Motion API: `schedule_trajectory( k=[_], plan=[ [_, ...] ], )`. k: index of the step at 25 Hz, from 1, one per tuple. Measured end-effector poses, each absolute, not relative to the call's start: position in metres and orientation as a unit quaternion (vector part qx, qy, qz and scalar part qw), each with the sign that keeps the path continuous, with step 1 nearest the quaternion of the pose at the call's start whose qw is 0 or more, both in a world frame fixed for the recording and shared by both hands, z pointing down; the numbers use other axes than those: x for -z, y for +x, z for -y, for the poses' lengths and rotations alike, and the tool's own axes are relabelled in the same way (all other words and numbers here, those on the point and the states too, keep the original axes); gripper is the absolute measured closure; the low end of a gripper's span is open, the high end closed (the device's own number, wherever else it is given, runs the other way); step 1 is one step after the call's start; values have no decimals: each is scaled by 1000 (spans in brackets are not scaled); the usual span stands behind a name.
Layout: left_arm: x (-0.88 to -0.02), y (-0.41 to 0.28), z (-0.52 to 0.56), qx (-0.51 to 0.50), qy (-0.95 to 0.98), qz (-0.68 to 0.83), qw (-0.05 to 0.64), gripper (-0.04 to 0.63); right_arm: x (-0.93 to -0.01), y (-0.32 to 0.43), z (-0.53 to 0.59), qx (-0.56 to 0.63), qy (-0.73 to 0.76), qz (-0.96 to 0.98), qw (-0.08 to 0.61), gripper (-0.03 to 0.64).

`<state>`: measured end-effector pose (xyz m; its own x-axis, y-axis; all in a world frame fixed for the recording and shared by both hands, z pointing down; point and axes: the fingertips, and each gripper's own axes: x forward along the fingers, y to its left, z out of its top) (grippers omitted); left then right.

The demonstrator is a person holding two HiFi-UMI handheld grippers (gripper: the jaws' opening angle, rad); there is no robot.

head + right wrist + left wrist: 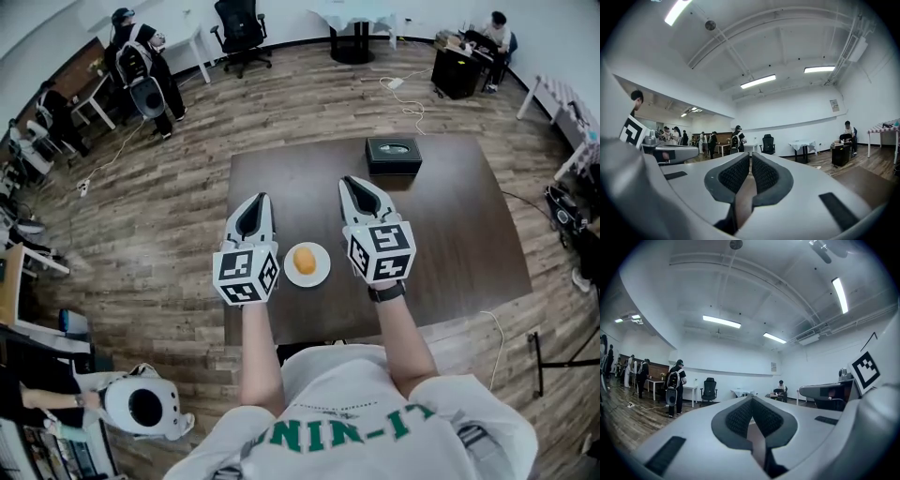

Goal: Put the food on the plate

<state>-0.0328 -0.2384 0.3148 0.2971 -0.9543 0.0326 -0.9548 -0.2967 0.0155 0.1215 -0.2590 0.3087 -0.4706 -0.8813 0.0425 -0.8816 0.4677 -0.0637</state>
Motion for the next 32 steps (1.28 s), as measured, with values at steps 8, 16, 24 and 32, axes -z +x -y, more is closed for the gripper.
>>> schedule_trajectory(
  k=[8, 16, 24, 32],
  plan=[
    [-305, -35, 227, -4, 803, 595, 10, 581, -307, 114, 252, -47, 508, 860, -4, 600],
    [-299, -32, 223, 11, 802, 598, 1, 581, -308, 116, 251, -42, 507, 861, 2, 601],
    [-308, -34, 227, 12, 799, 600, 13, 581, -319, 115, 253, -48, 505, 862, 12, 601],
    [-320, -42, 233, 6, 786, 618, 1, 583, -338, 120, 267, -69, 508, 858, 14, 601]
  ],
)
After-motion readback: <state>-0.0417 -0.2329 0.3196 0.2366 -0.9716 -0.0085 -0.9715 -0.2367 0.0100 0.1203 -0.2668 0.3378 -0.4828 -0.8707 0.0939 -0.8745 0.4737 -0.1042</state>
